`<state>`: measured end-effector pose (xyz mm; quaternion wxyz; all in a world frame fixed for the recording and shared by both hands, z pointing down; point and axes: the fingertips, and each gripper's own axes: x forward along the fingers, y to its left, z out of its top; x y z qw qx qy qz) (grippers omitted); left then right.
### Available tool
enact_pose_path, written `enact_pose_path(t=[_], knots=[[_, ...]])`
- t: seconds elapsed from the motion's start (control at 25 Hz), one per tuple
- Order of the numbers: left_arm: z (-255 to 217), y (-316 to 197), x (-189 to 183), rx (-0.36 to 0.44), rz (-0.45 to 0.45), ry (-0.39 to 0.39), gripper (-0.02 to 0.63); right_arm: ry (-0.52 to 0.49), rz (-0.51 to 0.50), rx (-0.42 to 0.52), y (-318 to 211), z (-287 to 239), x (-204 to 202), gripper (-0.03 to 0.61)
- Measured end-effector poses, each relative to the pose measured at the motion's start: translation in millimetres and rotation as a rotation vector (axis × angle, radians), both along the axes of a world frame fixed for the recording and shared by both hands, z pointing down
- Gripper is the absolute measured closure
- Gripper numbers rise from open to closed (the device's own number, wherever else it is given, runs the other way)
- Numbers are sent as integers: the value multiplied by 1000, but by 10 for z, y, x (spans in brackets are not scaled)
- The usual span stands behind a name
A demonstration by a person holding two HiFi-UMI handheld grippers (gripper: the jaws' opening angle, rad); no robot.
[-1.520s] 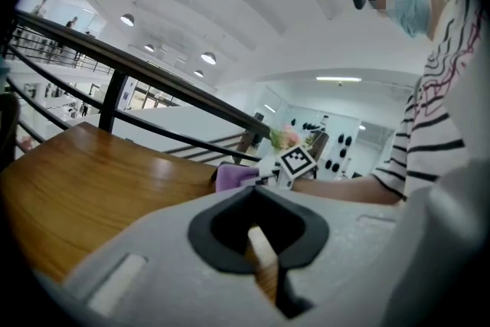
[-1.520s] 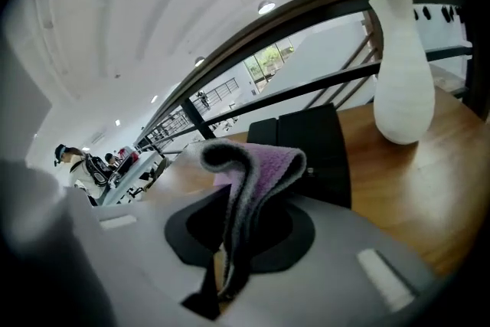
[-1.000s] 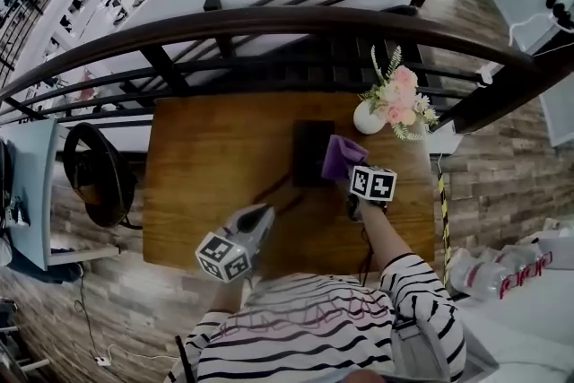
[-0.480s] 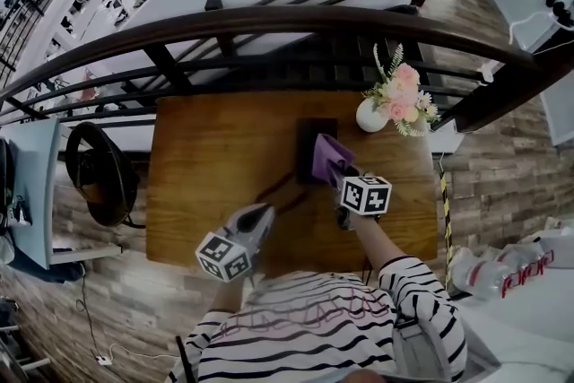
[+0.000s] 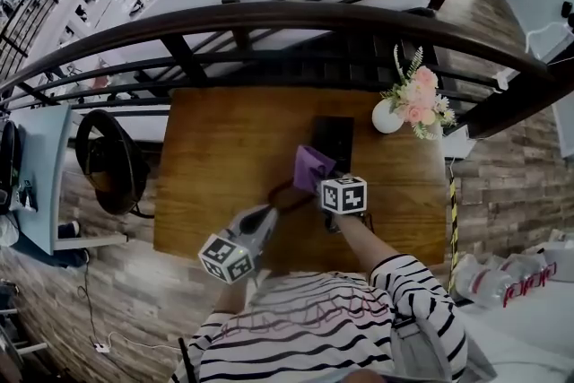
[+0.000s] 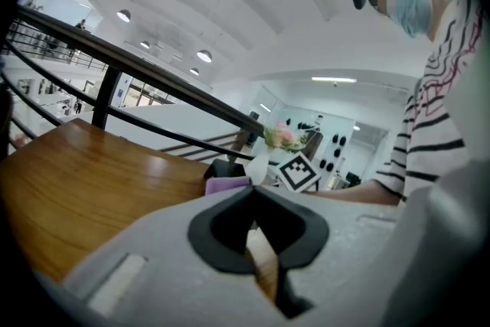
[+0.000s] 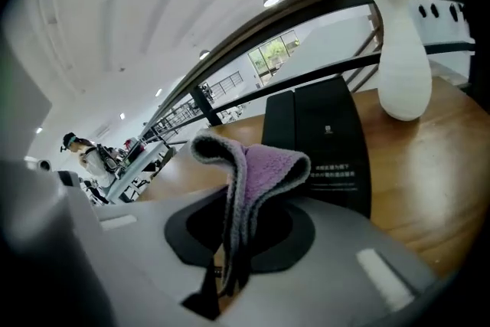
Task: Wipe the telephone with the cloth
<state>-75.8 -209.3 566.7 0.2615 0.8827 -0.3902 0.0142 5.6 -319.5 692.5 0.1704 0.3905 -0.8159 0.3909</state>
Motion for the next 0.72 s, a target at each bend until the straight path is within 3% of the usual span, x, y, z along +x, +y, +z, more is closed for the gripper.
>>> enact_pose_path(t=[0.44,0.72], knots=[[4,-67,183,5,71,6,612,108,172,-37,-4,247,972,543],[-47,-110,393,16,123,8,612,137,245,-43,46,239,1341,542]])
